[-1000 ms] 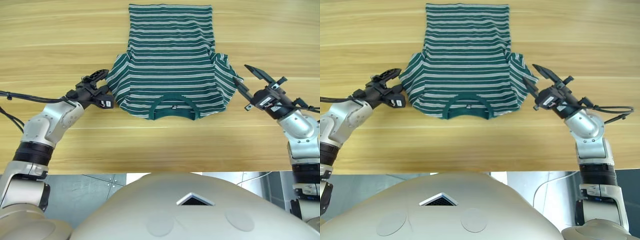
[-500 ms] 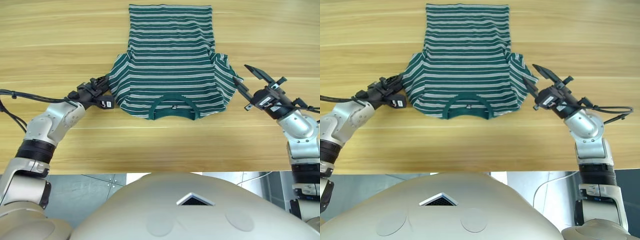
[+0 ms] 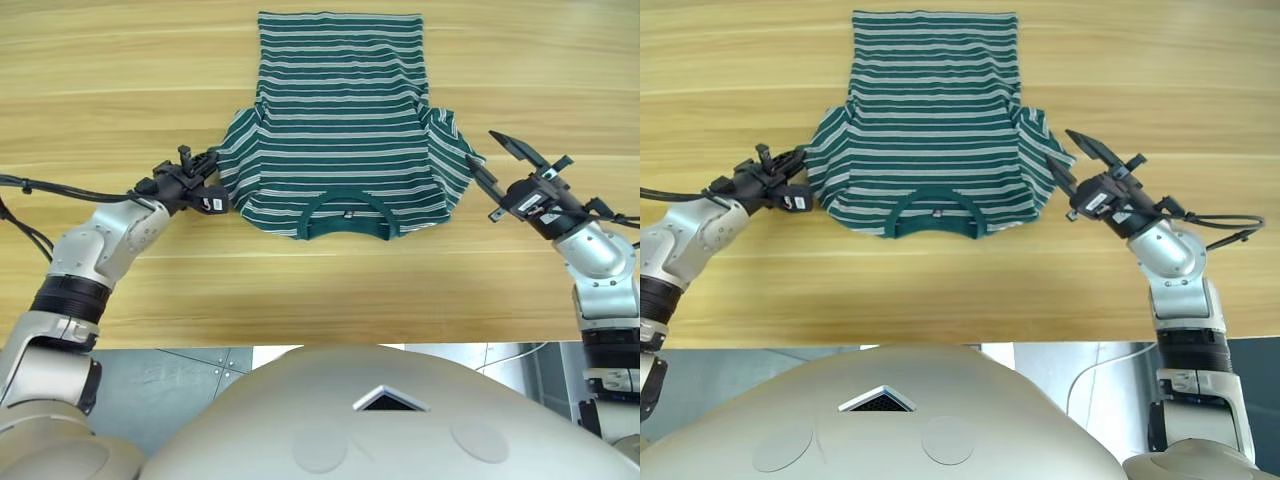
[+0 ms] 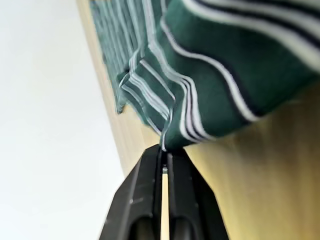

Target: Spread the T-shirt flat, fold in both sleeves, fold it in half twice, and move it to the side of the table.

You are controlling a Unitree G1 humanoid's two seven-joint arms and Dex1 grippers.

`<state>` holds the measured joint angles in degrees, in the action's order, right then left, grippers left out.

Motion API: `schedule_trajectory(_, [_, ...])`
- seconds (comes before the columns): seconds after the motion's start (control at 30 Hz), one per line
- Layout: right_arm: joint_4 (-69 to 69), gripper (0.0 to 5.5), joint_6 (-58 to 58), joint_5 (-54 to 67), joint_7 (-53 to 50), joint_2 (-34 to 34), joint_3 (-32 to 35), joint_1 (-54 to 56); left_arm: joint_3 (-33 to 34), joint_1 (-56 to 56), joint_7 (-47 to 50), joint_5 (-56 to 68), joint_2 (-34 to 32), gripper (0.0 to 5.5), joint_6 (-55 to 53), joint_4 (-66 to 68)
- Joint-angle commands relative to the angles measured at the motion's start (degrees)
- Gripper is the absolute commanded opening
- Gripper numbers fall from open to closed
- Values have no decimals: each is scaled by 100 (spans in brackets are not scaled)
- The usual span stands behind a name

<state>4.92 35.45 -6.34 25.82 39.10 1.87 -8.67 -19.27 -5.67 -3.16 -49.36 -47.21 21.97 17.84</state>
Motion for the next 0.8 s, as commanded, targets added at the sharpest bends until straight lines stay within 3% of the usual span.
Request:
schedule_trajectory(0.03, [64,194,3,-36,-32,-13,48,-5,156,267,452,202,429,1,-215,-166])
schedule_trajectory(0.2, [134,194,28,-61,-41,-28,7,28,412,90,1016,296,826,1,-564,-221])
schedule_trajectory(0.37, [147,194,23,-87,-41,-48,-26,53,232,13,1028,303,1015,1,-384,-226])
schedule_trajectory(0.8, [298,194,16,-203,-36,-144,-149,265,-685,-173,806,45,1195,1,759,-67])
